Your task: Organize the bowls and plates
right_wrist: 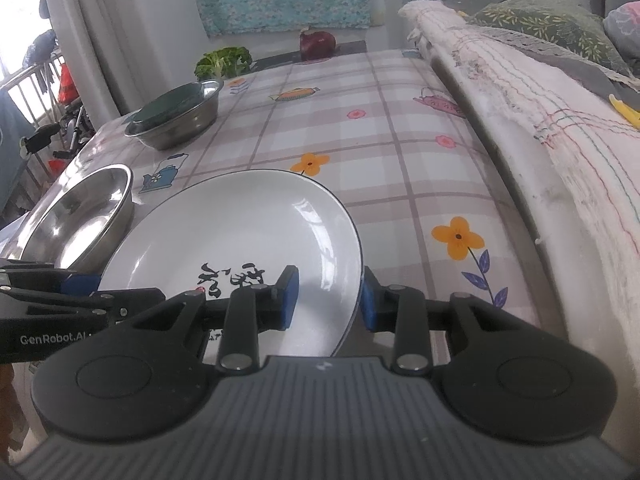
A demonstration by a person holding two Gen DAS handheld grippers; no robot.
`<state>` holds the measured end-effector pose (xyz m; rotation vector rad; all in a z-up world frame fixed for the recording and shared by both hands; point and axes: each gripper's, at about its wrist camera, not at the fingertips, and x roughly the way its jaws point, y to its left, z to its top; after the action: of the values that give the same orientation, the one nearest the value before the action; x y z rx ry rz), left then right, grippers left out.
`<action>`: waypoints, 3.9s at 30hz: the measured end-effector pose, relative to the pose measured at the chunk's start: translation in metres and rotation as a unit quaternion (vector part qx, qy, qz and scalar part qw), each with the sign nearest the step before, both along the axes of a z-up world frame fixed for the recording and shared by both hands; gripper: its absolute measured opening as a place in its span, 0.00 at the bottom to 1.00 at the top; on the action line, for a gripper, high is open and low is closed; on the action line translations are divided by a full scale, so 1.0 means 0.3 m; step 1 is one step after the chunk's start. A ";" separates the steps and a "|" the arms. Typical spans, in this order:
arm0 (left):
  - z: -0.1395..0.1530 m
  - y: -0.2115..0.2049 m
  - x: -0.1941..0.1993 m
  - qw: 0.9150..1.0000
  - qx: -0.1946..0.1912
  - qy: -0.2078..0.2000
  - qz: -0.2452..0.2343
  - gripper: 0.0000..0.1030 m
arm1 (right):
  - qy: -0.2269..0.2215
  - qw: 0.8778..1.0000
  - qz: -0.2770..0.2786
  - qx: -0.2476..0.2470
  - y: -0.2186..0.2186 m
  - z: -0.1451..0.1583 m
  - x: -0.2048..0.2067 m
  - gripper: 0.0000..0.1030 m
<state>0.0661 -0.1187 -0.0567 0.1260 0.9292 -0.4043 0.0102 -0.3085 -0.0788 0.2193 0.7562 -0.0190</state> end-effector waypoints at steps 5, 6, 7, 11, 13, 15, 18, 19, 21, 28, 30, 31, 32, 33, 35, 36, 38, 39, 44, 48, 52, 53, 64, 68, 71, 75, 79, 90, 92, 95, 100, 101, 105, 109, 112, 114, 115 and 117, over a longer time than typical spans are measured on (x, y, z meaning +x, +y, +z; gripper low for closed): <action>0.000 -0.003 0.006 1.000 -0.005 0.006 0.005 0.45 | 0.002 1.000 -0.005 -0.004 0.008 0.001 0.001 0.31; 0.000 -0.004 0.006 1.000 -0.005 0.007 0.006 0.45 | 0.003 1.000 -0.006 -0.005 0.010 0.003 0.002 0.31; 0.001 -0.005 0.007 1.000 -0.005 0.008 0.008 0.45 | 0.004 1.000 -0.008 -0.006 0.011 0.004 0.007 0.32; 0.004 -0.006 0.008 1.000 -0.004 0.010 0.014 0.45 | 0.008 1.000 -0.012 -0.008 0.016 0.010 0.012 0.32; 0.006 -0.006 0.008 1.000 -0.004 0.009 0.016 0.45 | 0.007 1.000 -0.012 -0.011 0.018 0.013 0.013 0.32; 0.011 -0.005 0.006 1.000 -0.005 0.006 0.017 0.45 | 0.004 1.000 -0.011 -0.019 0.024 0.020 0.009 0.32; 0.018 -0.006 0.004 1.000 -0.003 0.000 0.017 0.45 | 0.000 1.000 -0.010 -0.023 0.028 0.026 0.010 0.31; 0.020 -0.006 0.003 1.000 -0.003 -0.001 0.017 0.45 | 0.000 1.000 -0.011 -0.022 0.026 0.028 0.010 0.32; 0.023 -0.006 0.000 1.000 -0.004 -0.002 0.016 0.45 | -0.001 1.000 -0.012 -0.022 0.024 0.031 0.011 0.32; 0.033 -0.003 -0.004 1.000 -0.009 -0.004 0.016 0.45 | -0.005 1.000 -0.013 -0.023 0.021 0.043 0.007 0.32; 0.036 -0.002 -0.005 1.000 -0.010 -0.006 0.016 0.45 | -0.006 1.000 -0.014 -0.023 0.020 0.046 0.006 0.32; 0.037 -0.002 -0.005 1.000 -0.011 -0.006 0.015 0.45 | -0.006 1.000 -0.014 -0.023 0.019 0.047 0.006 0.32; 0.038 -0.001 -0.005 1.000 -0.011 -0.007 0.014 0.45 | -0.006 1.000 -0.014 -0.023 0.019 0.046 0.005 0.32; 0.036 -0.001 -0.005 1.000 -0.012 -0.006 0.013 0.45 | -0.006 1.000 -0.014 -0.023 0.021 0.046 0.006 0.32; 0.029 0.000 -0.004 1.000 -0.012 -0.003 0.010 0.44 | -0.002 1.000 -0.015 -0.022 0.018 0.043 0.006 0.31; 0.022 0.001 -0.004 1.000 -0.011 0.000 0.009 0.44 | 0.000 1.000 -0.016 -0.021 0.016 0.038 0.006 0.31; 0.007 0.002 -0.002 1.000 -0.009 0.006 0.008 0.41 | 0.005 1.000 -0.017 -0.018 0.012 0.028 0.006 0.31; 0.006 0.002 -0.007 1.000 -0.007 -0.001 0.006 0.40 | 0.007 1.000 -0.018 -0.017 0.009 0.022 0.004 0.29; 0.004 0.002 0.001 1.000 0.003 -0.005 0.007 0.36 | 0.001 1.000 -0.014 -0.011 -0.001 0.007 -0.010 0.28; 0.005 0.010 0.017 1.000 -0.002 -0.005 0.015 0.32 | -0.003 1.000 -0.010 -0.007 -0.006 0.000 -0.016 0.27; 0.004 0.001 0.019 1.000 0.003 -0.013 0.022 0.31 | -0.008 1.000 -0.009 -0.005 -0.008 -0.005 -0.017 0.27; 0.005 -0.003 0.019 1.000 0.007 -0.015 0.023 0.31 | -0.009 1.000 -0.009 -0.006 -0.006 -0.005 -0.017 0.27; 0.015 -0.010 0.020 0.999 0.015 -0.015 0.031 0.31 | -0.014 1.000 -0.012 -0.017 0.008 0.004 -0.021 0.27; 0.020 -0.006 0.019 0.999 0.013 -0.016 0.030 0.31 | -0.017 1.000 -0.011 -0.019 0.008 0.013 -0.020 0.27; 0.025 -0.004 0.020 0.999 0.011 -0.017 0.030 0.31 | -0.017 1.000 -0.012 -0.020 0.008 0.017 -0.020 0.27; 0.029 -0.004 0.023 0.999 0.010 -0.017 0.029 0.31 | -0.019 1.000 -0.014 -0.020 0.004 0.024 -0.019 0.27; 0.032 -0.005 0.023 0.999 0.008 -0.016 0.029 0.31 | -0.021 0.999 -0.014 -0.023 0.002 0.035 -0.017 0.27; 0.048 -0.007 0.023 0.999 0.004 -0.020 0.028 0.31 | -0.028 0.999 -0.016 -0.026 -0.001 0.056 -0.017 0.27; 0.053 -0.007 0.024 0.999 0.003 -0.021 0.028 0.31 | -0.030 0.999 -0.016 -0.026 -0.002 0.061 -0.018 0.27; 0.061 -0.010 0.020 0.999 0.002 -0.024 0.028 0.31 | -0.034 0.999 -0.016 -0.026 -0.003 0.070 -0.021 0.27; 0.088 -0.019 0.003 0.999 -0.041 -0.030 -0.011 0.08 | -0.040 0.999 -0.012 -0.025 -0.003 0.079 -0.022 0.26; 0.099 -0.036 -0.009 0.998 -0.044 -0.033 -0.022 0.09 | -0.042 0.999 -0.006 -0.023 0.003 0.080 -0.020 0.25; 0.110 -0.076 -0.041 0.997 -0.027 -0.057 -0.039 0.12 | -0.035 0.999 0.005 -0.041 0.040 0.071 -0.007 0.22; 0.104 -0.014 -0.035 0.998 -0.030 -0.056 -0.023 0.17 | -0.038 0.999 -0.012 -0.010 -0.009 0.079 -0.024 0.22; 0.104 0.039 -0.037 0.998 -0.030 -0.059 -0.006 0.35 | -0.051 0.998 -0.029 -0.004 -0.050 0.101 -0.046 0.23; 0.097 0.066 -0.037 0.998 -0.033 -0.053 0.004 0.38 | -0.050 0.998 -0.034 0.011 -0.076 0.104 -0.049 0.25; 0.089 0.079 -0.037 0.998 -0.035 -0.046 0.010 0.40 | -0.046 0.998 -0.035 0.020 -0.084 0.099 -0.049 0.26; 0.071 0.097 -0.035 0.999 -0.038 -0.032 0.019 0.45 | -0.036 0.998 -0.036 0.038 -0.095 0.080 -0.047 0.28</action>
<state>0.0557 -0.0894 -0.0355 0.0502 0.8515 -0.3975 -0.0039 -0.3370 -0.0547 0.3185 0.6776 -0.0504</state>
